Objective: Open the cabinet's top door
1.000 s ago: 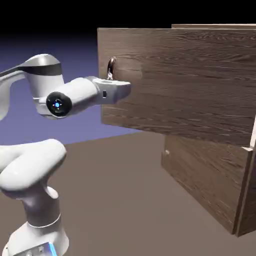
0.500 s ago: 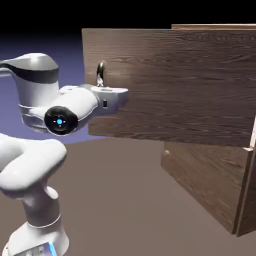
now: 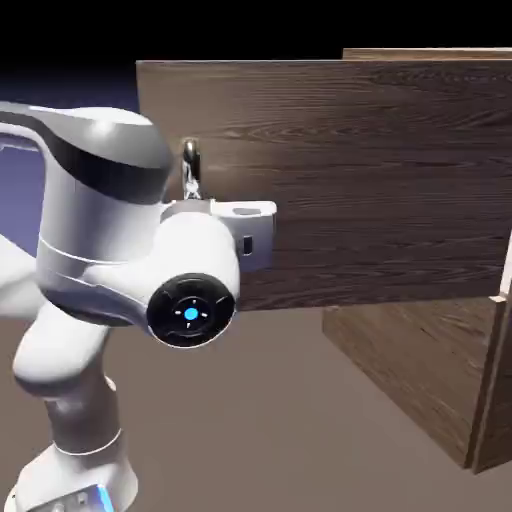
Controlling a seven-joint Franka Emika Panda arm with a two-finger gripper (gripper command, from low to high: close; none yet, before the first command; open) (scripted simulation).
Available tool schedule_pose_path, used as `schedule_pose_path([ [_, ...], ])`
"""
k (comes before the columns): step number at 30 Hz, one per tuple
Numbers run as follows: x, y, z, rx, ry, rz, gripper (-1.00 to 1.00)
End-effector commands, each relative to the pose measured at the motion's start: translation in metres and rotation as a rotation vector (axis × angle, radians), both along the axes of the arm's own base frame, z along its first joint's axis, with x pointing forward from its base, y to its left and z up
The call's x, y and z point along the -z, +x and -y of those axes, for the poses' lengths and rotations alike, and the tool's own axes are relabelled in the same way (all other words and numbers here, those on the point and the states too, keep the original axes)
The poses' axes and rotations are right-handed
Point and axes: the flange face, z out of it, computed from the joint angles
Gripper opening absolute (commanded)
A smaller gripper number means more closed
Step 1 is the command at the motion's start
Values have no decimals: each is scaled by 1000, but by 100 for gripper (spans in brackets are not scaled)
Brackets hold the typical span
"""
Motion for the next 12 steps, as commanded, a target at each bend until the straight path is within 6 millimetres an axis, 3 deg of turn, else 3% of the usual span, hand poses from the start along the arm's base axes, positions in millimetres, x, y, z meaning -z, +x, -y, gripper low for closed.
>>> schedule_pose_path([
  [1,0,1,10,-18,-1,0,-100],
  [6,0,6,50,-100,0,0,-100],
  [12,0,13,84,-169,0,0,-100],
])
